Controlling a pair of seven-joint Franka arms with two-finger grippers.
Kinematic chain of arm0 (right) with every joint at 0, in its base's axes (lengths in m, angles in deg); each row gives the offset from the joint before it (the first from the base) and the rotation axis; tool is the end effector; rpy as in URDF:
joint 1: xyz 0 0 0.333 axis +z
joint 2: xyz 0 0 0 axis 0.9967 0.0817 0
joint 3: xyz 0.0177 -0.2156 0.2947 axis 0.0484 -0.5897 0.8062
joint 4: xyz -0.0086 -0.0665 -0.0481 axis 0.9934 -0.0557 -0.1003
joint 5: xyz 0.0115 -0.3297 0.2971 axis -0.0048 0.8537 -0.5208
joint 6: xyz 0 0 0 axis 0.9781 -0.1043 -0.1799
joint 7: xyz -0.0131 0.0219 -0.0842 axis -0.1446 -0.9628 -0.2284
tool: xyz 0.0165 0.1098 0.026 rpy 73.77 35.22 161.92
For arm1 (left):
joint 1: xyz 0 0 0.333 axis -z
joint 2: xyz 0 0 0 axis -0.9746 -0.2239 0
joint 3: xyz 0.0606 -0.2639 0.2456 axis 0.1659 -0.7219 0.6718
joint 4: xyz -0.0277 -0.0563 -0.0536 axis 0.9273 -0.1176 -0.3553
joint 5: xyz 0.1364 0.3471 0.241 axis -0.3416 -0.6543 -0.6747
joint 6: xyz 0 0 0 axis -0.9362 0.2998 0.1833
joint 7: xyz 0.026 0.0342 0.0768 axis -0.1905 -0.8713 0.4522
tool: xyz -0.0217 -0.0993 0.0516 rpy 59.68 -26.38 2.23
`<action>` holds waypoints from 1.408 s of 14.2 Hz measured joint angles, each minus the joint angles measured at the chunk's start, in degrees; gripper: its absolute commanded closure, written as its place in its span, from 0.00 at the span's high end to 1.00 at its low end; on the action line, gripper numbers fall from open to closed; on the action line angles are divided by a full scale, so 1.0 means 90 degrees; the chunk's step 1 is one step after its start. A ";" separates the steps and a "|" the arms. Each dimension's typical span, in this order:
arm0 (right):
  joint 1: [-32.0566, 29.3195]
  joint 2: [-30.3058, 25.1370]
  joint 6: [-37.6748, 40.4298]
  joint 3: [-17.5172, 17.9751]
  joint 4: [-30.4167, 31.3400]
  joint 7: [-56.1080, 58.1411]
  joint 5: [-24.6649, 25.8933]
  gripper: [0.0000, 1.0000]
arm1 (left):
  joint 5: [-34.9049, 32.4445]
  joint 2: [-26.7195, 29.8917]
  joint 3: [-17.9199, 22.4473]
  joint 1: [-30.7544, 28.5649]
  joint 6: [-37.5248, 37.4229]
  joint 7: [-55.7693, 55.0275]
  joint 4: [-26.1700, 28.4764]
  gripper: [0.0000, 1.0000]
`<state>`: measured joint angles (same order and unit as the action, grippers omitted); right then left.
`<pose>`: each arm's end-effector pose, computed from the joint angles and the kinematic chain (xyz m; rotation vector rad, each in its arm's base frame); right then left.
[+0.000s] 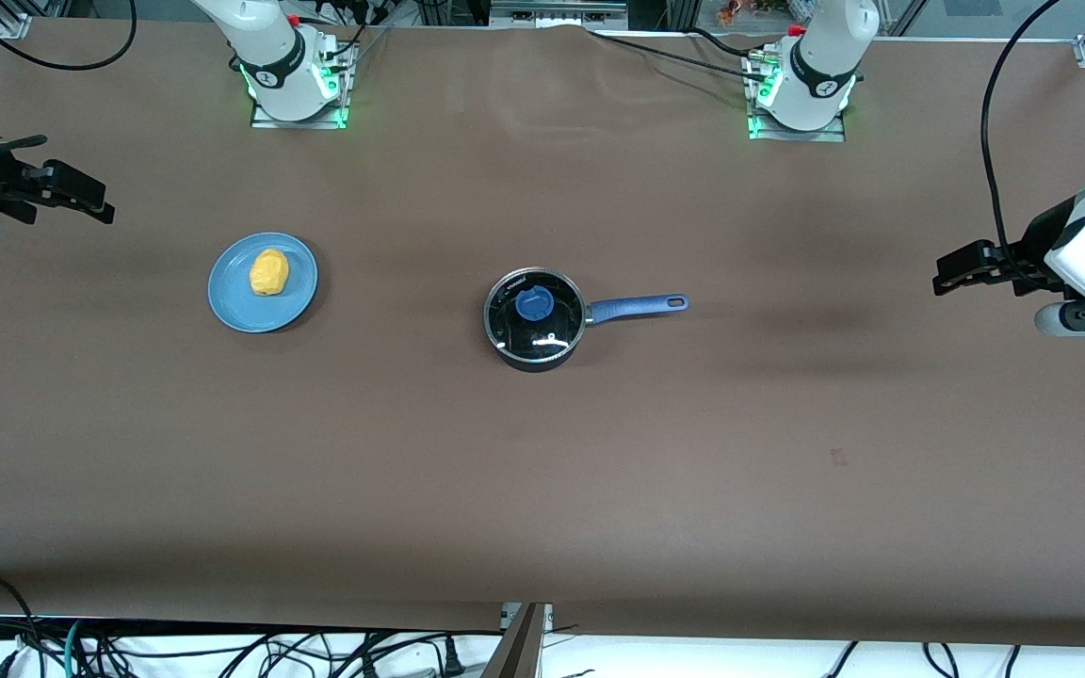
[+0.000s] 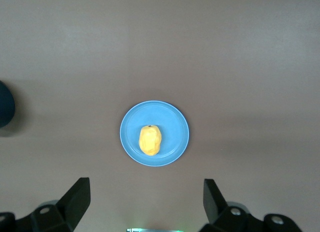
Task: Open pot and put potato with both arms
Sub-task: 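Move the left gripper toward the glass lid on the black saucepan, then lower the left gripper and grasp the blue lid knob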
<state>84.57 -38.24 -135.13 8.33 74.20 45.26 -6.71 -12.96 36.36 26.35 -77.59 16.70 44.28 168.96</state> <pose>0.5889 -0.0199 0.6256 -3.1118 -0.0004 0.1361 0.6700 -0.0211 0.6168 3.1090 0.0605 -0.1412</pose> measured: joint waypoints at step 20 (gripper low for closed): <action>-0.0023 0.0000 0.0042 0.0018 0.0011 -0.0004 0.0000 1.00 | 0.0019 -0.2177 -0.0715 0.3056 0.3115 -0.5288 0.0297 1.00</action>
<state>84.36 -38.24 -134.76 8.50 74.29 45.23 -6.71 -12.78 16.76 19.91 -50.09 44.73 -3.31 171.62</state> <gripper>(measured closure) 0.000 0.000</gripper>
